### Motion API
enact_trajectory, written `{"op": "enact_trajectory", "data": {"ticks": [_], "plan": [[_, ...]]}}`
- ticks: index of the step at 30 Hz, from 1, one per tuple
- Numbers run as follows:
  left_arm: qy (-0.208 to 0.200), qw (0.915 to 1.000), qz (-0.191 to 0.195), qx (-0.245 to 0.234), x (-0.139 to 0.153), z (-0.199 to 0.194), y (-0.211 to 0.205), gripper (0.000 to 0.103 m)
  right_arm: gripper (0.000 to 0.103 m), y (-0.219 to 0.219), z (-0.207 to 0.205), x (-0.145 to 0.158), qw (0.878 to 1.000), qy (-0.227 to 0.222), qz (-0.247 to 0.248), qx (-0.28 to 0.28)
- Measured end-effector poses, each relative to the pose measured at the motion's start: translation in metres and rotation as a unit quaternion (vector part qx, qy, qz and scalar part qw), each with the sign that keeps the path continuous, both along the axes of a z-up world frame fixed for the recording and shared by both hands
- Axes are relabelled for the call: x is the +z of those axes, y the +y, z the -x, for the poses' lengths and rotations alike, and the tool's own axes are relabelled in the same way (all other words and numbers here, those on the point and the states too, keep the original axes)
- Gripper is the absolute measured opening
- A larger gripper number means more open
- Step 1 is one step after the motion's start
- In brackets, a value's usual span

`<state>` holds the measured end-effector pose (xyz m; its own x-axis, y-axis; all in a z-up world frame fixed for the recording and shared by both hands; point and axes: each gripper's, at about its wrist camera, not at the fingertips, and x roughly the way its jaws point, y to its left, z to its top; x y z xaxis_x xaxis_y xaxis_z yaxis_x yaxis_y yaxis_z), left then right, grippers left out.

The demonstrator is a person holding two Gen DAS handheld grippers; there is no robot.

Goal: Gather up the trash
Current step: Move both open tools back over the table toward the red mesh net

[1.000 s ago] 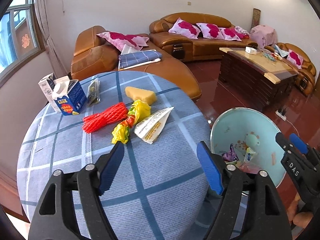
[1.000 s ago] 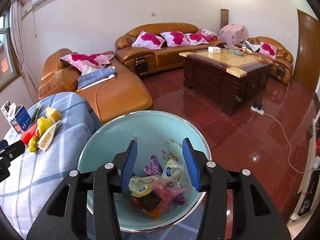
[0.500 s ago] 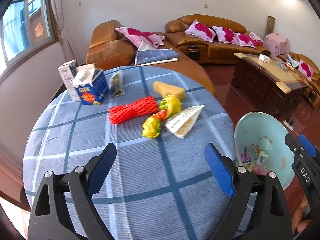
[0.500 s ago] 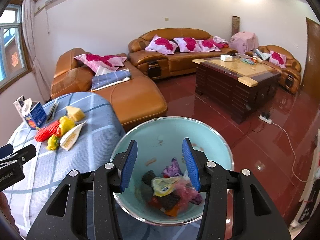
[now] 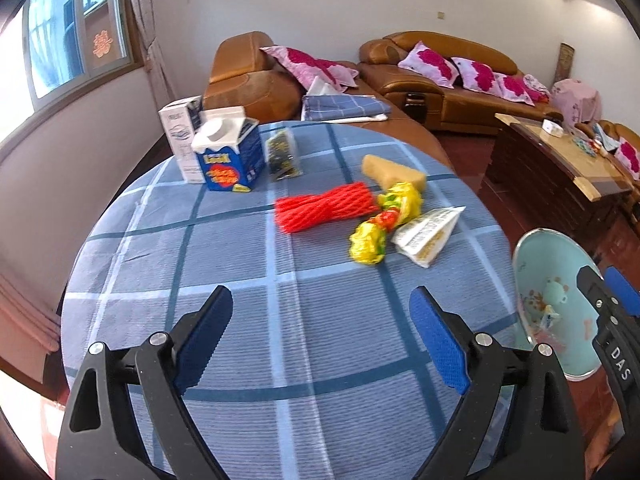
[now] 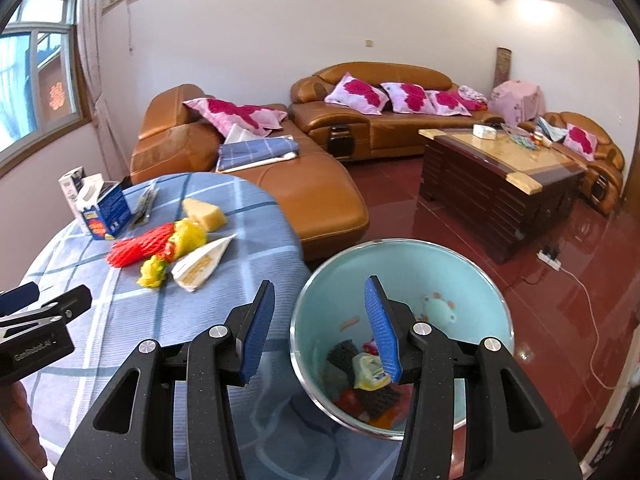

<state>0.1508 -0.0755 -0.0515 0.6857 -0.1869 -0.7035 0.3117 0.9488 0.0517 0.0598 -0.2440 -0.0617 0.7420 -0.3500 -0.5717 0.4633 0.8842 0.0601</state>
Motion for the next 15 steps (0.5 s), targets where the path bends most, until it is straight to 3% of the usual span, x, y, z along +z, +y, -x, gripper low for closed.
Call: {"op": "enact_trajectory", "data": {"ticks": [15], "plan": [[0.000, 0.9996, 0.007, 0.029, 0.000, -0.008, 0.028, 0.088, 0.047, 0.029, -0.011, 0.005, 0.999, -0.002, 0.008, 0.032]]}}
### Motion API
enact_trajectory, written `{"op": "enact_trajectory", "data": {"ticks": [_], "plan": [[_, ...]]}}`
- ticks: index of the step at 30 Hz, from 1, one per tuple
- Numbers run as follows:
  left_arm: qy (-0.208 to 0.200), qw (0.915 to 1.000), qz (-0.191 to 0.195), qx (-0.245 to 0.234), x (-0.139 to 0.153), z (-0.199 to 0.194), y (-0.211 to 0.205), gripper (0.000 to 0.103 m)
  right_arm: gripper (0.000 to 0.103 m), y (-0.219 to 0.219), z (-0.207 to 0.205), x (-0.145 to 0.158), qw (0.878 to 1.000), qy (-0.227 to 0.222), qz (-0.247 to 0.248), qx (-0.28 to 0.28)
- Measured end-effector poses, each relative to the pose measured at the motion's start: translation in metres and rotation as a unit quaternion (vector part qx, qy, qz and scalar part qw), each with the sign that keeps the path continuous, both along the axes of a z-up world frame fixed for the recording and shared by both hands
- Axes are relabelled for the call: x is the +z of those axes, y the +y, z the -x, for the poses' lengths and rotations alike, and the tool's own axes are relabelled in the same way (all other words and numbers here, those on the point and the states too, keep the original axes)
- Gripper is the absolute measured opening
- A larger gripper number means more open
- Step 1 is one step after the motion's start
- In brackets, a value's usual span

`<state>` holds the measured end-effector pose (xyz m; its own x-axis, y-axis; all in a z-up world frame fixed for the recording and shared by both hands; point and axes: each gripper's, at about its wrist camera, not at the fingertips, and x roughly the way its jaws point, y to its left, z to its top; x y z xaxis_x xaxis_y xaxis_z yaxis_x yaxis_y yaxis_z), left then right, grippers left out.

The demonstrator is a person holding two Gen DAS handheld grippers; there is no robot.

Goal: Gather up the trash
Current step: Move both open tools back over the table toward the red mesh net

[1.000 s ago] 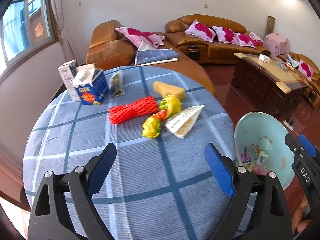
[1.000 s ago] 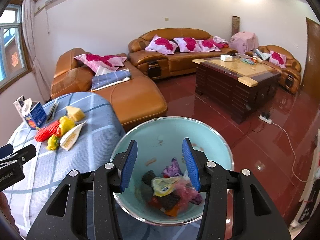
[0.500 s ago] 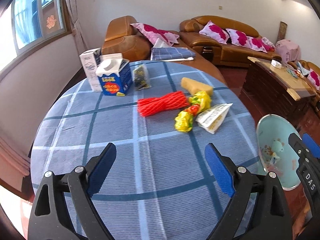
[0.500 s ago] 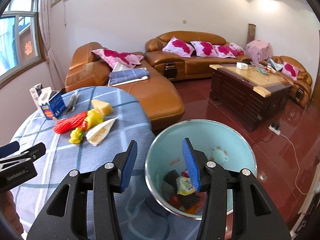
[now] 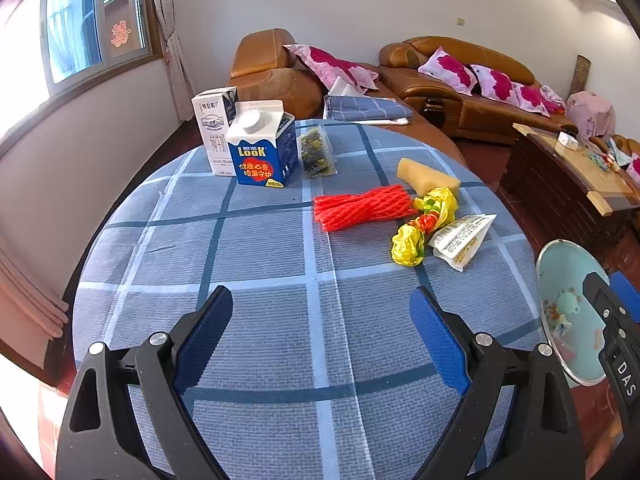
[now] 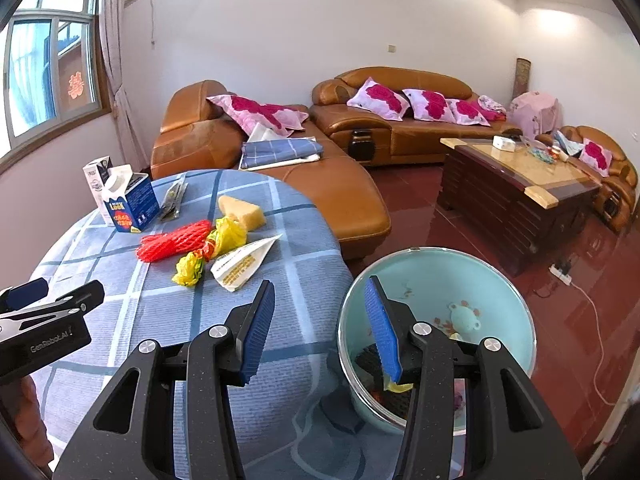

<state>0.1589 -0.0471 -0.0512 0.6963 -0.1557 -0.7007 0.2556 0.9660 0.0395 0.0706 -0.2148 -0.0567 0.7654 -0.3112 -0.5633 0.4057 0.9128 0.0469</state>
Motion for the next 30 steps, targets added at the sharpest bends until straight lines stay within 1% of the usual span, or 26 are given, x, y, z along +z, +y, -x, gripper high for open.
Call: {"op": "enact_trajectory", "data": {"ticks": [10, 18, 26, 30], "plan": [[-0.001, 1.0000, -0.002, 0.002, -0.001, 0.000, 0.001, 0.088, 0.047, 0.001, -0.001, 0.000, 1.000, 0.000, -0.001, 0.003], [0.002, 0.9999, -0.008, 0.013, -0.005, -0.007, 0.011, 0.088, 0.047, 0.008, -0.016, -0.003, 1.000, 0.006, -0.005, 0.016], [0.013, 0.9993, -0.015, 0.033, -0.018, -0.027, 0.029, 0.088, 0.047, 0.013, -0.046, -0.008, 0.999, 0.018, -0.018, 0.029], [0.018, 0.9990, -0.017, 0.038, -0.023, -0.039, 0.036, 0.088, 0.047, 0.010, -0.072, -0.016, 0.998, 0.033, -0.045, 0.033]]}}
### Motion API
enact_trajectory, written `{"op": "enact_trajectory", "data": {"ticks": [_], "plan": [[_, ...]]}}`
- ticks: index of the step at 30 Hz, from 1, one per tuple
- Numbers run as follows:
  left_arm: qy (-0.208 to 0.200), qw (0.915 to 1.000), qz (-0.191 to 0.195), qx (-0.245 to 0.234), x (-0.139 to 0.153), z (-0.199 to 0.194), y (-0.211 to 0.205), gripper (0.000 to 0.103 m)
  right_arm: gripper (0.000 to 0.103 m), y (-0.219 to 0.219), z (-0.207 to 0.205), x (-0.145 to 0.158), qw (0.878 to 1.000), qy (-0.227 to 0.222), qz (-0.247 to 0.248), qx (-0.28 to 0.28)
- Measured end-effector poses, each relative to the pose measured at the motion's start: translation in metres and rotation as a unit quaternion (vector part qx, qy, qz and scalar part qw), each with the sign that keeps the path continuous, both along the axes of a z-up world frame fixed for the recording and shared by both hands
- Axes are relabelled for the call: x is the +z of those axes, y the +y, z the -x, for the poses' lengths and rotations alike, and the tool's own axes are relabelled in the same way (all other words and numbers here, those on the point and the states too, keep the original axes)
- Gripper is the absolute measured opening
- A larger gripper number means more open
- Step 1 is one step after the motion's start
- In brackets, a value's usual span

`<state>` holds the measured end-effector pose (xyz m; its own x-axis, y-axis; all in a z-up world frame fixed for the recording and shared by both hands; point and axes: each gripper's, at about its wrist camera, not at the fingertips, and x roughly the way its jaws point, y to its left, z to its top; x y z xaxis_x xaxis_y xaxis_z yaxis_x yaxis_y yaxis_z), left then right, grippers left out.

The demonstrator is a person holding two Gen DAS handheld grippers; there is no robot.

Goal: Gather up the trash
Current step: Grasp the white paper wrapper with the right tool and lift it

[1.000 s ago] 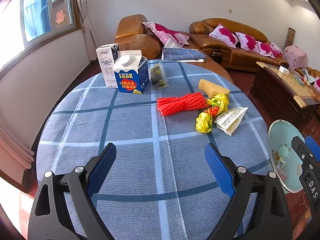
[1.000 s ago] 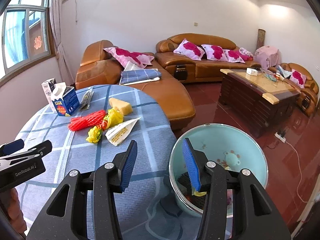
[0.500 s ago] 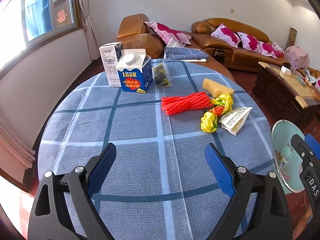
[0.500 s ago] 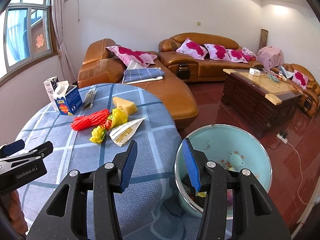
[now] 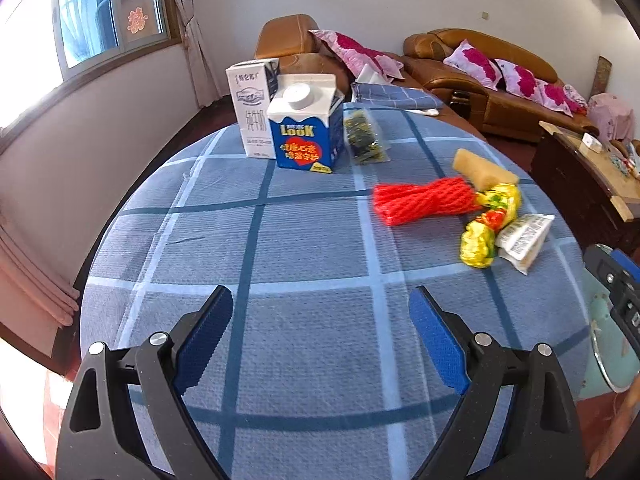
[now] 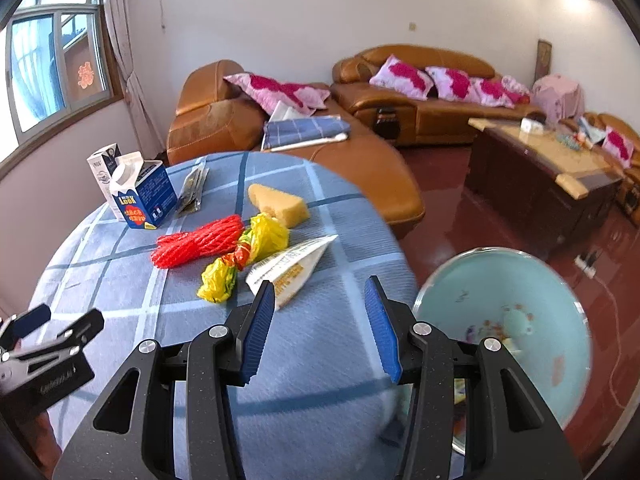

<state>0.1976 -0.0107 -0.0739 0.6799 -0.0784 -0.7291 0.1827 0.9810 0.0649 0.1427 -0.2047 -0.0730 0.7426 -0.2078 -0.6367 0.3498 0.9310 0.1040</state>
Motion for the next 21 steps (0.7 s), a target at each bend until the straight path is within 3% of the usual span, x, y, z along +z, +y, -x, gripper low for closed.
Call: {"op": "enact_trajectory", "data": {"ticks": [11, 14, 21], "plan": [[0.012, 0.9999, -0.007, 0.004, -0.009, -0.035, 0.012, 0.088, 0.047, -0.015, -0.058, -0.028, 0.995, 0.046, -0.087, -0.020], [0.011, 0.9999, -0.010, 0.002, -0.010, -0.041, 0.012, 0.088, 0.047, -0.013, -0.069, -0.033, 0.994, 0.060, -0.086, -0.015], [0.019, 0.9997, -0.013, -0.001, -0.015, -0.051, 0.010, 0.088, 0.028, -0.017, -0.078, -0.038, 0.994, 0.059, -0.096, -0.008]]}}
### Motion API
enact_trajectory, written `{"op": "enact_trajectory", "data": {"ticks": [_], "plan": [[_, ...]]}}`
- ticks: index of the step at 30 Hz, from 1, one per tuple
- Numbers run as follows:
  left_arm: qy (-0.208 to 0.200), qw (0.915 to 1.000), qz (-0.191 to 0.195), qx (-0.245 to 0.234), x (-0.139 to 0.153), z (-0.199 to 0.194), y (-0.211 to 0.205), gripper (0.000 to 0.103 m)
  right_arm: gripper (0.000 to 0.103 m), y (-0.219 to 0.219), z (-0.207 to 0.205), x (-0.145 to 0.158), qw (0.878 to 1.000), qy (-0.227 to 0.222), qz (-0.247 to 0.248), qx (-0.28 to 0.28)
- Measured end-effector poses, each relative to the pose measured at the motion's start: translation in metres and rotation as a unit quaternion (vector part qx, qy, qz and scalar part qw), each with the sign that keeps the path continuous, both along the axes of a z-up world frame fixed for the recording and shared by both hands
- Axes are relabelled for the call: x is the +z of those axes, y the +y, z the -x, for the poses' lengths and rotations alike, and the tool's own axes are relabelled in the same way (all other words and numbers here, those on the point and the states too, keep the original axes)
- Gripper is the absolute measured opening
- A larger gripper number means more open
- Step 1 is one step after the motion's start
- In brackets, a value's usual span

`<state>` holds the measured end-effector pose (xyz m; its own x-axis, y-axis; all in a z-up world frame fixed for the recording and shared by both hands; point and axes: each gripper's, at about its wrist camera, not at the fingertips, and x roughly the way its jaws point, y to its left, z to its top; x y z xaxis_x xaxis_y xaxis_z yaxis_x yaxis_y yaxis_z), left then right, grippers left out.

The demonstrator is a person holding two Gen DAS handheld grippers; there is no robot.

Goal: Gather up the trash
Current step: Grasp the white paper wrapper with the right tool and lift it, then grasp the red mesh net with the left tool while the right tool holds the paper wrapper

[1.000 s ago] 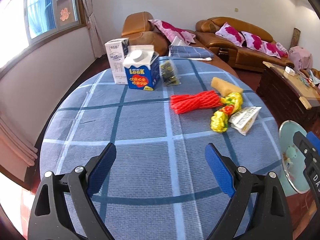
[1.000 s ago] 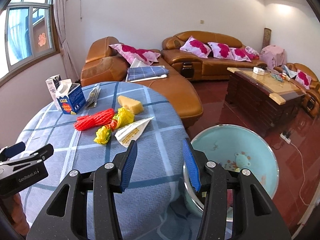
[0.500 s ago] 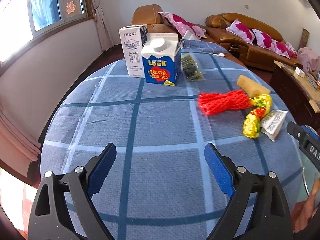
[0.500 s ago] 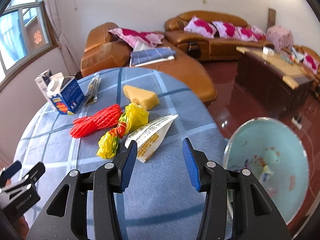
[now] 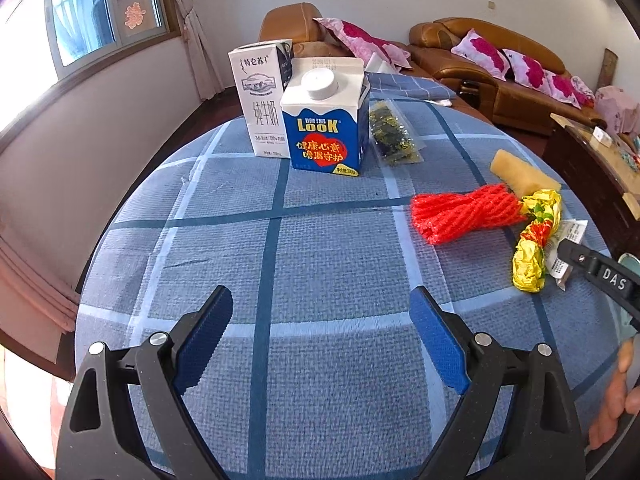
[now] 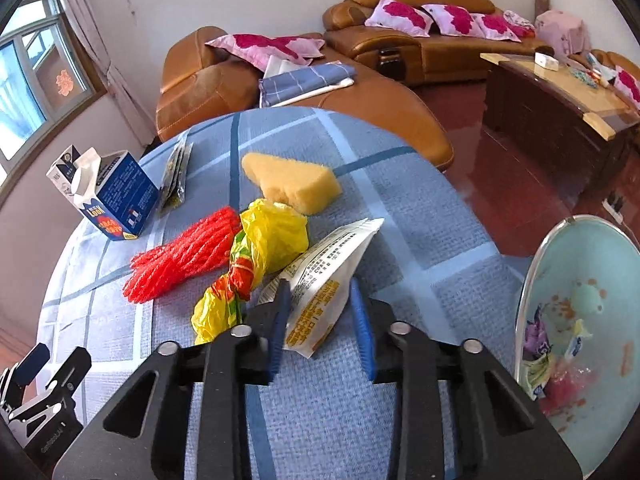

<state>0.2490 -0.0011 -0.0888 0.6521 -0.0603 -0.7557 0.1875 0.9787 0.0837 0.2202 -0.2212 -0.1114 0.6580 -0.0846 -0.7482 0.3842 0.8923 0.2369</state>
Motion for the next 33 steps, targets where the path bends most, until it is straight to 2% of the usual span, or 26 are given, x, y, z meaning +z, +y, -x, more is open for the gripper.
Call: {"op": "enact_trajectory", "data": {"ticks": [6, 12, 17, 25, 30, 32, 33], "plan": [[0.003, 1.0000, 0.003, -0.008, 0.000, -0.007, -0.007, 0.088, 0.019, -0.001, 0.004, 0.007, 0.999, -0.010, 0.019, 0.026], [-0.012, 0.9993, -0.004, -0.034, 0.004, -0.011, -0.022, 0.088, 0.014, -0.003, 0.025, 0.030, 0.997, -0.039, 0.052, 0.045], [-0.019, 0.9960, -0.030, -0.082, 0.001, -0.026, -0.042, 0.088, 0.013, 0.006, 0.043, 0.045, 0.990, -0.056, 0.099, 0.077], [-0.006, 0.9881, -0.041, -0.148, -0.011, -0.056, -0.085, 0.087, 0.013, -0.005, 0.060, 0.050, 0.990, -0.058, 0.104, 0.077], [0.011, 0.9866, -0.048, -0.156, -0.027, -0.067, -0.100, 0.070, 0.013, -0.010, 0.062, 0.048, 0.991, -0.055, 0.096, 0.068], [0.014, 0.9855, -0.038, -0.164, -0.027, -0.067, -0.102, 0.053, 0.013, -0.012, 0.063, 0.046, 0.992, -0.054, 0.093, 0.066], [0.019, 0.9846, -0.032, -0.171, -0.027, -0.066, -0.104, 0.048, 0.013, -0.012, 0.063, 0.046, 0.992, -0.053, 0.091, 0.065]]}}
